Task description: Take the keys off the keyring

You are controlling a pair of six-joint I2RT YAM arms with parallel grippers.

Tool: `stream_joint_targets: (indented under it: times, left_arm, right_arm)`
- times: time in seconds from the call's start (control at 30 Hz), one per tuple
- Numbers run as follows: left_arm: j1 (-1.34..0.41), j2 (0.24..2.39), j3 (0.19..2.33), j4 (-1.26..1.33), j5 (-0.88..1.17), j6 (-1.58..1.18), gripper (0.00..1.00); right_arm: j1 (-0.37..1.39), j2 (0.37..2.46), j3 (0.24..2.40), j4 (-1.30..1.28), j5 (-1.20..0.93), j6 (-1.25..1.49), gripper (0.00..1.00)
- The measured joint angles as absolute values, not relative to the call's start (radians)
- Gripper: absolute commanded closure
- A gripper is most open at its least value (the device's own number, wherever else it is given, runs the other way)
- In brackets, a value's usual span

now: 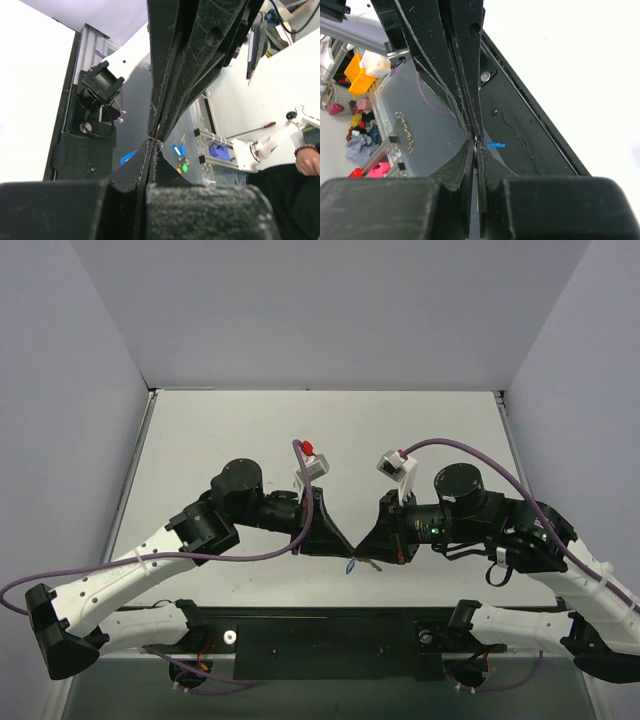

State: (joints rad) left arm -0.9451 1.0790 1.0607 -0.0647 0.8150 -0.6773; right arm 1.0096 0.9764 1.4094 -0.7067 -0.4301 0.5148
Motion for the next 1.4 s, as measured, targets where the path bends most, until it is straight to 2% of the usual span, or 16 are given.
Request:
stream_joint_targets:
  times: [0.47, 1.07, 1.13, 1.17, 1.2, 1.27, 1.4]
  left_arm:
    - [-0.947, 1.058, 0.984, 0.022, 0.658, -0.825, 1.00]
    - [-0.932, 1.055, 0.937, 0.101, 0.612, -0.937, 1.00]
    - [-0.931, 1.055, 0.937, 0.104, 0.615, -0.937, 0.80]
    - [-0.929, 1.055, 0.937, 0.106, 0.618, -0.936, 0.76]
    - [-0.929, 1.055, 0.937, 0.109, 0.619, -0.935, 0.66]
    - [-0.927, 1.055, 0.937, 0.112, 0.617, -0.932, 0.56]
    - [-0.920, 1.055, 0.936, 0.111, 0.613, -0.928, 0.45]
  right_arm:
    - [1.010, 0.957, 1.388, -0.706, -0.310, 0.523, 1.00]
    - [1.009, 0.932, 1.351, -0.672, -0.270, 0.552, 1.00]
    - [1.009, 0.931, 1.351, -0.670, -0.269, 0.552, 1.00]
    - [1.009, 0.931, 1.351, -0.669, -0.269, 0.552, 1.00]
    - [1.009, 0.931, 1.351, -0.669, -0.270, 0.553, 1.00]
    - [1.009, 0.931, 1.351, -0.661, -0.275, 0.556, 1.00]
    - [1.009, 0.926, 1.351, -0.648, -0.285, 0.558, 1.00]
